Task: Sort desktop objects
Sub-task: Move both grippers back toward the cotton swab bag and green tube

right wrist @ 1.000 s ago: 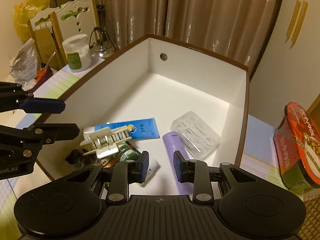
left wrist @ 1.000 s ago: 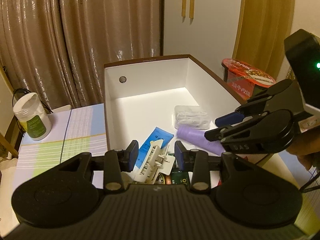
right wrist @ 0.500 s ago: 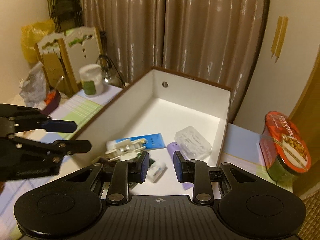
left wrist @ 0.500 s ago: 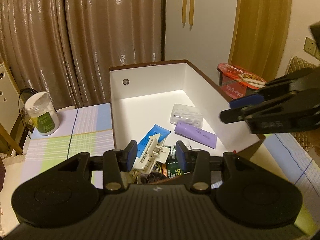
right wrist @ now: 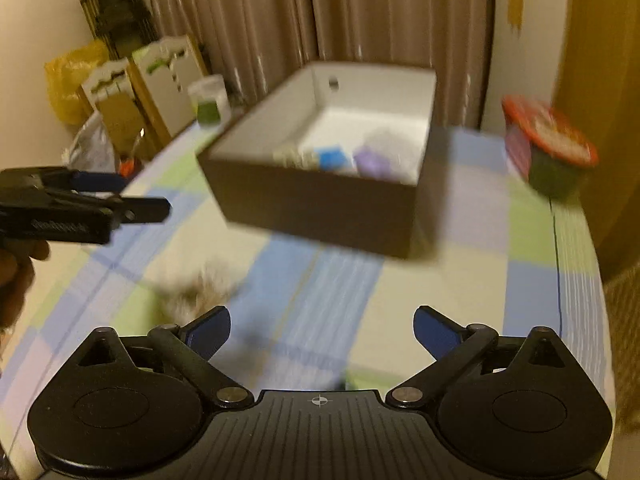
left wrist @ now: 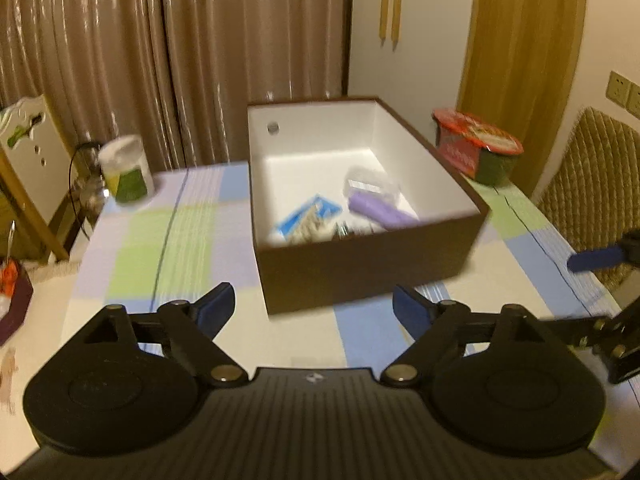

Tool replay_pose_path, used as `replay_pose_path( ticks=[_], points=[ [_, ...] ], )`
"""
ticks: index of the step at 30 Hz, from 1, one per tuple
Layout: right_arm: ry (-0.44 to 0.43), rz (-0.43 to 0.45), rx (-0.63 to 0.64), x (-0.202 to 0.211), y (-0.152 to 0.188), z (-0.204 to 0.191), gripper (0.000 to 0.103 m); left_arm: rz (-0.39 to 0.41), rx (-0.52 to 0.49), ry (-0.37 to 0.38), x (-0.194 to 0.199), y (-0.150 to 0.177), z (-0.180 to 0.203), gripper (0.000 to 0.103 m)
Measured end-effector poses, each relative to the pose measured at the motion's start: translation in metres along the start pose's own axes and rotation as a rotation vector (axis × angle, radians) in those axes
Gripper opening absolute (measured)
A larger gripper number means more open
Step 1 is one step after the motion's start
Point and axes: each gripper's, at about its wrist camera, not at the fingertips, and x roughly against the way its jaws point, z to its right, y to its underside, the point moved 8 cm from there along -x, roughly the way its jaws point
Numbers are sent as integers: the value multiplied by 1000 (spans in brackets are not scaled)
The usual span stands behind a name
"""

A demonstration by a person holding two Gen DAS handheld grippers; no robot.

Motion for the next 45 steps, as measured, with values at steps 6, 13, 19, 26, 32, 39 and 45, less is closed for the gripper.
replay_pose_path(
  ticks=[6, 13, 19, 26, 32, 39, 45],
  points=[
    [7, -139, 12, 5, 55, -2, 100, -80, 25, 14, 19, 49, 16, 89],
    [-2, -174, 4, 16, 82, -2, 101, -167, 23, 10, 30, 91, 30, 90],
    [0, -165, -4, 22, 85, 1, 101, -191, 32, 6, 38, 106, 34, 93],
    [-1, -164, -3, 25, 88, -2, 101, -199, 32, 13, 42, 112, 38, 93],
    [6, -165, -5, 26, 89, -2, 101, -195, 28, 22, 42, 110, 39, 93],
    [13, -169, -10, 27, 89, -1, 101, -197, 23, 25, 40, 110, 36, 93],
    [19, -172, -14, 25, 88, 1, 101, -202, 18, 26, 36, 110, 31, 93]
  ],
)
